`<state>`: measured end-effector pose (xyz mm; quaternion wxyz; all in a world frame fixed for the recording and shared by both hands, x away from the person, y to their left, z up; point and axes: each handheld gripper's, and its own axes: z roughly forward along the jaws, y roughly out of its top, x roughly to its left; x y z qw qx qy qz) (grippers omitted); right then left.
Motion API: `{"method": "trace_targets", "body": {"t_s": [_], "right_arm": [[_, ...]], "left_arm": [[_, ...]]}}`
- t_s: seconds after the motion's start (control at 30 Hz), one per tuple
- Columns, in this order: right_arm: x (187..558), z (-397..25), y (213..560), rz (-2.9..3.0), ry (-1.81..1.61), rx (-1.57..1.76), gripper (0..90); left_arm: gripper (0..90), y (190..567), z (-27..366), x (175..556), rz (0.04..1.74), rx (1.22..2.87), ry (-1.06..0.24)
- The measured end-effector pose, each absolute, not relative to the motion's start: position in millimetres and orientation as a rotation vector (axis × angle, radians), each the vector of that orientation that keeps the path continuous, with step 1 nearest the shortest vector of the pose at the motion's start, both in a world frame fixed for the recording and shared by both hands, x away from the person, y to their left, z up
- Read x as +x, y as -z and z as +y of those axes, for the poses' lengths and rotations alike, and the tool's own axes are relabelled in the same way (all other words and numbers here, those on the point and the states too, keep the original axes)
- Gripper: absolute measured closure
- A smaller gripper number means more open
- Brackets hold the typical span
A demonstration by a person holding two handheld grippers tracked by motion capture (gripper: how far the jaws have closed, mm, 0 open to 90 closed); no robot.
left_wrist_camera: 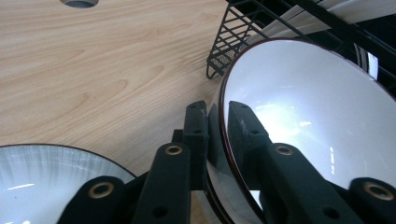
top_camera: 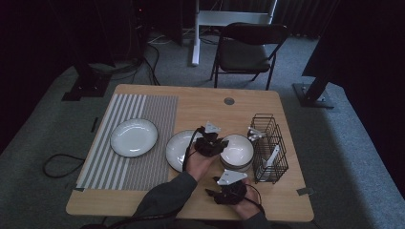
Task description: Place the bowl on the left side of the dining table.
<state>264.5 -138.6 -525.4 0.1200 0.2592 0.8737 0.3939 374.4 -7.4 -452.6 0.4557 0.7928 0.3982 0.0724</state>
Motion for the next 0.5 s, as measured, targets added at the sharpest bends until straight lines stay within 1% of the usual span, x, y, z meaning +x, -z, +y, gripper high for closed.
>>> {"method": "trace_targets", "body": {"t_s": [0.1,0.2,0.5], "right_arm": [[264.5,-138.7,525.3,2.554,-1.149,0.757,44.4],[264.4,-138.6,525.3,2.554,-1.150,0.759,44.4],[264.6,-138.8,525.3,2.554,-1.149,0.756,44.3]], "left_arm": [[80.7,454.3,-7.5,375.3,0.997,1.941,-0.166],[81.3,456.2,-5.7,377.5,1.016,1.910,-0.127],[81.0,458.3,-2.0,380.3,1.018,1.863,-0.067]]}}
